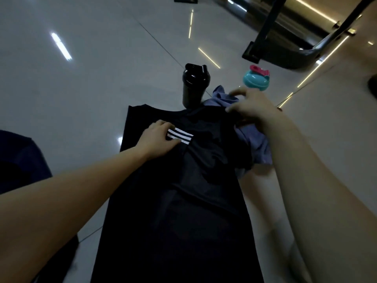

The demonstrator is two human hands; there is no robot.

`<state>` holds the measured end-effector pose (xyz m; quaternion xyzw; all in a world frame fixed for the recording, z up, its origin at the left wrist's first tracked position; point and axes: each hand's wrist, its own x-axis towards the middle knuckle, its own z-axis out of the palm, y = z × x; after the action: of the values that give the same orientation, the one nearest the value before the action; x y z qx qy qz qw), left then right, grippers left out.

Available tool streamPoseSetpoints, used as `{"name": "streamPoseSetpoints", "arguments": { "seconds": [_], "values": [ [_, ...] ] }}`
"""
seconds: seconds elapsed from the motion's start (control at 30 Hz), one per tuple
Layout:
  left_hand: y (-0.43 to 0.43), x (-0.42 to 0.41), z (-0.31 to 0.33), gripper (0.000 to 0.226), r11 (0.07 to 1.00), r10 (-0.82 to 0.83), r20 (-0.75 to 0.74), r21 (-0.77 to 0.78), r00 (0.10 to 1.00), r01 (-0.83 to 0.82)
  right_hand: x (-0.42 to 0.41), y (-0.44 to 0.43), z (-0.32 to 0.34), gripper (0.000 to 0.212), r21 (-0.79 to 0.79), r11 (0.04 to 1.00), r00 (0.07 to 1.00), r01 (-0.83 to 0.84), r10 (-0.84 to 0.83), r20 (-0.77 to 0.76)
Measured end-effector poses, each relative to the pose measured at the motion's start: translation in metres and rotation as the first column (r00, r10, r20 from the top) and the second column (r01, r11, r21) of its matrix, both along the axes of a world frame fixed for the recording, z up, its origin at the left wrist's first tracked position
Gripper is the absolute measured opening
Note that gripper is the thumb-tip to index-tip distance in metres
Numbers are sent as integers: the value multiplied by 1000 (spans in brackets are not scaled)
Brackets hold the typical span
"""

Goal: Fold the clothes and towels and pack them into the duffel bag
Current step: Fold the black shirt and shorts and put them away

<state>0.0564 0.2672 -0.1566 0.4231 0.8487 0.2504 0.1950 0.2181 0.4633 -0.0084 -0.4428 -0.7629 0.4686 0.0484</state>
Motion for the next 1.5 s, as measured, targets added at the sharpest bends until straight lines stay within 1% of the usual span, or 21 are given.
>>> {"name": "streamPoseSetpoints", "arguments": {
  "seconds": [0.03,0.07,0.1,0.13,0.2,0.27,0.33,0.37,0.4,0.47,0.53,0.57,0.63,0.7,0.77,0.9,1.03,1.1,1.2,1.37,1.5],
  "values": [
    [0,1,13,47,997,56,280,36,958,-68,-19,-11,3,32,-60,998,999,-14,11,-46],
    [0,3,26,42,989,76,568,64,820,-136,-38,-21,2,25,-88,996,997,-35,29,-65],
    [-1,2,35,40,979,74,751,71,656,-191,-56,-30,0,19,-104,993,997,-53,46,-67],
    [-3,1,43,42,968,40,861,92,508,-233,-74,-39,-3,18,-125,990,996,-64,56,-66],
    [-9,-4,50,53,938,-106,947,196,302,-285,-102,-53,-13,23,-213,972,994,-102,89,-69],
    [-15,-13,46,61,906,-204,950,275,236,-323,-119,-64,-23,25,-296,942,987,-160,158,-30],
    [-16,-20,29,48,889,-134,951,240,280,-390,-127,-65,-35,24,-318,926,976,-204,216,6],
    [-16,-25,19,35,876,-11,942,172,337,-451,-129,-63,-42,23,-297,932,974,-209,226,22],
    [-14,-27,11,21,849,150,911,80,383,-523,-130,-56,-51,25,-216,953,973,-213,228,45],
    [-11,-30,-3,4,776,365,846,-45,389,-629,-126,-34,-70,27,94,968,964,-233,218,151],
    [-10,-29,-9,13,730,464,791,-86,399,-678,-112,-15,-84,30,313,901,929,-301,204,308],
    [-10,-29,-11,15,711,499,764,-92,408,-697,-104,-8,-89,29,329,881,906,-339,211,366],
    [-9,-29,-16,18,702,517,751,-98,410,-706,-91,1,-98,29,301,864,863,-404,251,438],
    [-11,-29,-19,20,704,524,738,-95,425,-703,-87,6,-104,40,306,837,840,-454,288,459],
    [-15,-29,-22,17,717,538,708,-98,457,-691,-92,9,-108,49,352,825,854,-443,269,445],
    [-24,-25,-28,5,747,561,601,-71,569,-661,-106,3,-106,33,408,806,847,-429,202,492],
    [-32,-25,-27,20,771,596,405,-46,694,-635,-112,1,-111,20,425,814,833,-396,124,539],
    [-36,-26,-27,24,792,594,294,-51,749,-608,-113,2,-116,21,423,837,851,-347,92,517],
    [-38,-28,-30,26,826,561,203,-73,802,-560,-115,9,-120,27,447,855,874,-263,15,486],
    [-34,-29,-37,26,861,507,121,-114,853,-496,-113,13,-123,29,529,817,868,-228,-75,490],
    [-29,-31,-37,26,848,527,116,-139,842,-512,-109,10,-126,25,584,760,858,-284,-71,509]
  ]
}}
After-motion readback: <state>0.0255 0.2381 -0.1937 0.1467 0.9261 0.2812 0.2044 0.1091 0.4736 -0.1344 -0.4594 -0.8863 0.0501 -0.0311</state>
